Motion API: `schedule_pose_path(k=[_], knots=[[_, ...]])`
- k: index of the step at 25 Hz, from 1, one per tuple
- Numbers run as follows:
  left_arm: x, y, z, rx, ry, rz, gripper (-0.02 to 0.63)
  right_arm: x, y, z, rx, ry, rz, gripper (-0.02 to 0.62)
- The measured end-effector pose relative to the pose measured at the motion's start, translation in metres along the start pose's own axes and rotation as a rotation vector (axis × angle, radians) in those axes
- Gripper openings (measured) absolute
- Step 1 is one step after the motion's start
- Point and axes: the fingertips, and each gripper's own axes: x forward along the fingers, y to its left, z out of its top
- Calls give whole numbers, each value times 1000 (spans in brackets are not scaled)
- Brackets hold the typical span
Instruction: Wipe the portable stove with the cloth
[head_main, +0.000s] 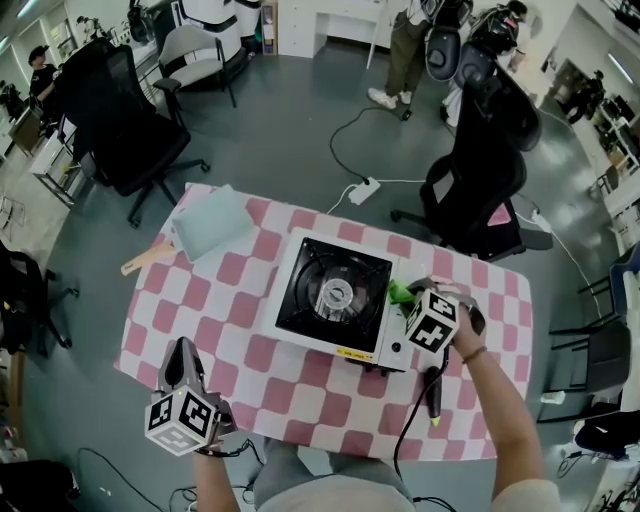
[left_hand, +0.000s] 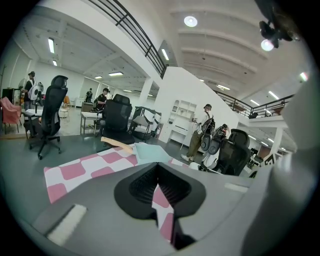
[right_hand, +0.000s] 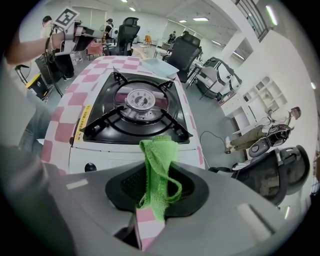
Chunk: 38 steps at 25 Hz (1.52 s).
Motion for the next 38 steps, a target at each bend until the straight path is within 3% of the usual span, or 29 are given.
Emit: schedule_pose_path(k=[27,38], knots=[[-45,23,6,34,0,-40,0,-24,85,-7,-8,10,-8,86],[-50,30,16,21,-19,-55,0,-34,114,-9,-9,24,27,86]])
